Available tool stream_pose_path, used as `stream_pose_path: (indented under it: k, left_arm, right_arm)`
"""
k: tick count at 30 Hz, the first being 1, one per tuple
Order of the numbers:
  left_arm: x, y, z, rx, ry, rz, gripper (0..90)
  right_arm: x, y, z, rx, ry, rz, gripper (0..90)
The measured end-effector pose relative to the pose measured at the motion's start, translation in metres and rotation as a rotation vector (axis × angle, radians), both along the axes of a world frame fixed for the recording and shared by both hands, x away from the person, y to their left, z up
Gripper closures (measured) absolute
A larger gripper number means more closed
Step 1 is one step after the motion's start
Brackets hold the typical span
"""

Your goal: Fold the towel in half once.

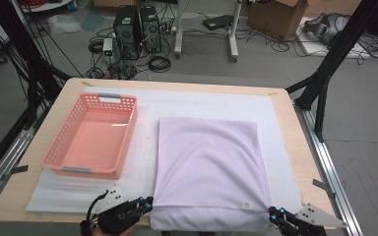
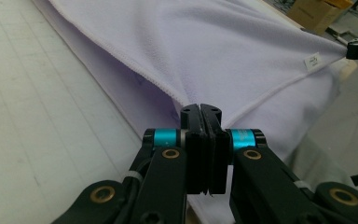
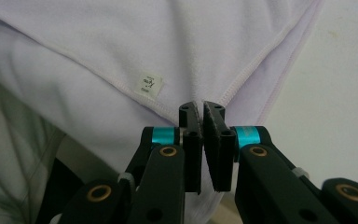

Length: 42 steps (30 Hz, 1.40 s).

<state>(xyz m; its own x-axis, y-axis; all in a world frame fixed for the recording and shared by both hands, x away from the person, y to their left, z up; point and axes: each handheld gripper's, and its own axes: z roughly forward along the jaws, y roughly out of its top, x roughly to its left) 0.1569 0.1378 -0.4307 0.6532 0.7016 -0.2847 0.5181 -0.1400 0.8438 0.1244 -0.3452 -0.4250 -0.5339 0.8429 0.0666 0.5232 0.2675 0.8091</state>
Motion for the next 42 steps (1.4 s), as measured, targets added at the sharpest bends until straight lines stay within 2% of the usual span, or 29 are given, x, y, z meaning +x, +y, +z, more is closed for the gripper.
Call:
stream_pose_path:
  k: [5, 8, 9, 10, 11, 14, 17, 20, 23, 27, 30, 31, 33, 34, 37, 40, 42]
  left_arm:
    - [-0.021, 0.003, -0.002, 0.0, 0.016, -0.031, 88.3]
    - [-0.025, 0.004, -0.007, -0.009, 0.04, -0.049, 87.5]
    - [-0.023, 0.004, -0.007, -0.017, 0.04, -0.042, 83.9]
    - [-0.018, 0.004, -0.007, -0.02, 0.044, -0.023, 73.2]
    - [-0.014, 0.004, -0.006, -0.025, 0.042, -0.009, 64.0]
    - [0.003, 0.001, -0.002, -0.024, 0.013, 0.01, 58.8]
    - [0.024, -0.006, -0.001, -0.015, -0.007, 0.025, 57.2]
    - [0.045, -0.014, 0.0, -0.03, -0.023, 0.039, 56.2]
    - [0.063, -0.019, 0.001, -0.037, -0.045, 0.046, 54.5]
    - [0.08, -0.022, -0.001, -0.033, -0.034, 0.068, 51.4]
    - [0.089, -0.021, -0.003, -0.016, -0.028, 0.073, 50.0]
    - [0.091, -0.021, -0.004, -0.014, -0.027, 0.075, 49.9]
    - [0.096, -0.02, -0.004, -0.015, -0.023, 0.081, 49.6]
    - [0.099, -0.02, -0.004, -0.018, -0.022, 0.084, 49.6]
    - [0.108, -0.022, -0.004, -0.008, -0.016, 0.092, 49.1]
    - [0.118, -0.027, -0.004, 0.006, -0.011, 0.091, 48.1]
    - [0.127, -0.029, -0.004, 0.016, -0.004, 0.107, 46.8]
  right_arm:
    - [-0.024, -0.005, 0.002, 0.009, 0.011, 0.006, 85.6]
    - [-0.033, -0.007, 0.0, 0.012, 0.041, 0.002, 84.8]
    - [-0.032, -0.007, -0.002, -0.005, 0.043, 0.001, 81.9]
    - [-0.031, -0.006, -0.003, -0.014, 0.043, -0.01, 75.0]
    - [-0.026, -0.007, -0.004, -0.015, 0.038, -0.027, 65.2]
    - [-0.011, -0.009, 0.001, -0.005, 0.016, -0.053, 64.4]
    - [0.017, -0.011, 0.004, -0.007, -0.005, -0.081, 67.0]
    - [0.055, -0.014, 0.001, 0.029, 0.011, -0.114, 70.6]
    - [0.085, -0.012, -0.005, 0.044, 0.03, -0.136, 71.6]
    - [0.11, -0.004, -0.014, 0.024, 0.061, -0.135, 71.6]
    - [0.121, 0.004, -0.019, 0.011, 0.088, -0.124, 72.1]
    - [0.125, 0.005, -0.023, -0.007, 0.1, -0.113, 73.9]
    - [0.127, 0.004, -0.022, -0.004, 0.1, -0.102, 84.2]
    - [0.128, 0.003, -0.021, -0.01, 0.106, -0.096, 85.6]
    - [0.126, -0.001, -0.016, -0.095, 0.081, -0.105, 86.9]
    - [0.123, -0.015, -0.015, -0.07, 0.096, -0.128, 86.8]
    - [0.122, -0.019, -0.017, -0.045, 0.12, -0.11, 86.2]
